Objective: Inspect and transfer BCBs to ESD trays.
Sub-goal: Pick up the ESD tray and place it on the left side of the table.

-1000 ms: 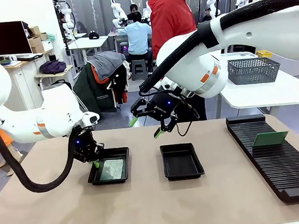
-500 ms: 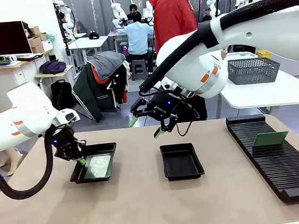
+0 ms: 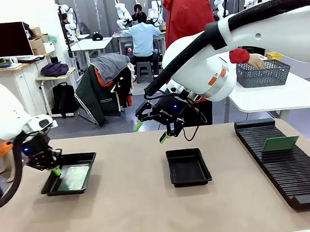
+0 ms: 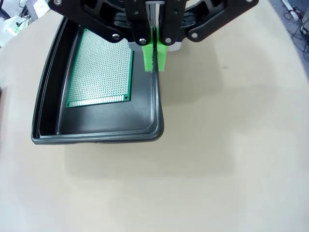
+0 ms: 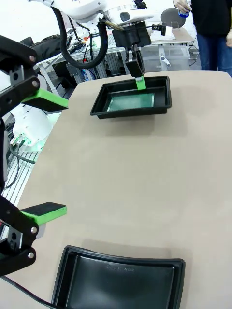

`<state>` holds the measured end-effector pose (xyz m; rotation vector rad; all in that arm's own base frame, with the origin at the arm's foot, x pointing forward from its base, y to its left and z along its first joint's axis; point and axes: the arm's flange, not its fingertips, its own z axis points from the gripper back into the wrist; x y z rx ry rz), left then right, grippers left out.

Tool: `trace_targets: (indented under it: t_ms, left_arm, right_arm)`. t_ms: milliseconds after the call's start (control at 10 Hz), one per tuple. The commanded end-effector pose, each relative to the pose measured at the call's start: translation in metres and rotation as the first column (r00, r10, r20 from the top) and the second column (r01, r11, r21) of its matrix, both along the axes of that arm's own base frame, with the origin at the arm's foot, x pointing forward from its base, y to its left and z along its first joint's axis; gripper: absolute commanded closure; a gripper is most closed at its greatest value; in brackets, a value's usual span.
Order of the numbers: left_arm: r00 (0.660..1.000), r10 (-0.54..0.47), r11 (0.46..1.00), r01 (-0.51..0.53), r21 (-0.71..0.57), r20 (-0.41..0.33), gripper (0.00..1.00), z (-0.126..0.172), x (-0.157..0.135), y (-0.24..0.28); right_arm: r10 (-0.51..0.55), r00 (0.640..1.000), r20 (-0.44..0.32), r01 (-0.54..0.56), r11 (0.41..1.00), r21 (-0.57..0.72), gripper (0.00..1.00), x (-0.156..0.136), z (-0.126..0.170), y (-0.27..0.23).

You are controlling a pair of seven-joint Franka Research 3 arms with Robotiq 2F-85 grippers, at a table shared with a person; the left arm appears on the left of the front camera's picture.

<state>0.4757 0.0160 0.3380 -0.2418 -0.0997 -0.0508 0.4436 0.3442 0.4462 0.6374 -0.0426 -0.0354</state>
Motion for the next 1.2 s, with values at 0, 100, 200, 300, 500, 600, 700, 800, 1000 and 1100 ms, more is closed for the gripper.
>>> trace_targets:
  t_ms: [0,100,200,300,500,600,700,800,1000,1100]
  left_arm:
    - [1.000,-0.019,1.000,0.019,0.023,-0.004,0.97,-0.003,-0.011,0.030]
    - [1.000,0.000,1.000,0.000,0.021,-0.011,0.97,-0.008,-0.013,0.045]
    - [1.000,0.024,1.000,-0.024,0.014,-0.010,0.97,-0.010,-0.017,0.056]
    - [0.999,0.040,0.999,-0.040,0.017,0.001,0.97,-0.011,-0.021,0.064]
    - [0.998,0.055,0.998,-0.055,0.012,-0.001,0.97,-0.019,-0.023,0.075]
    - [0.998,0.065,0.998,-0.065,0.012,0.004,0.97,-0.022,-0.023,0.075]
    - [0.998,0.067,0.997,-0.068,0.021,0.022,0.97,-0.025,-0.022,0.072]
    - [0.997,0.070,0.997,-0.070,0.019,0.034,0.97,-0.028,-0.020,0.072]
    - [0.996,0.068,0.998,-0.068,-0.001,0.054,0.97,-0.032,-0.021,0.070]
    - [0.996,0.087,0.996,-0.087,0.029,0.005,0.97,-0.022,-0.019,0.071]
  right_arm:
    - [-0.013,1.000,0.000,0.013,1.000,-0.013,0.00,0.001,0.000,0.002]
    - [-0.013,1.000,0.000,0.013,1.000,-0.013,0.00,0.001,0.000,0.002]
    - [-0.013,1.000,0.000,0.013,1.000,-0.013,0.00,0.001,0.000,0.002]
    - [-0.013,1.000,0.000,0.013,1.000,-0.013,0.00,0.001,0.000,0.002]
    - [-0.013,1.000,0.000,0.013,1.000,-0.013,0.00,0.001,0.000,0.002]
    - [-0.013,1.000,0.000,0.013,1.000,-0.013,0.00,0.001,0.000,0.002]
    - [-0.013,1.000,0.000,0.013,1.000,-0.013,0.00,0.001,0.000,0.002]
    - [-0.013,1.000,0.000,0.013,1.000,-0.013,0.00,0.001,0.000,0.002]
    - [-0.013,1.000,0.000,0.013,1.000,-0.013,0.00,0.001,0.000,0.002]
    - [-0.013,1.000,0.000,0.013,1.000,-0.013,0.00,0.001,0.000,0.002]
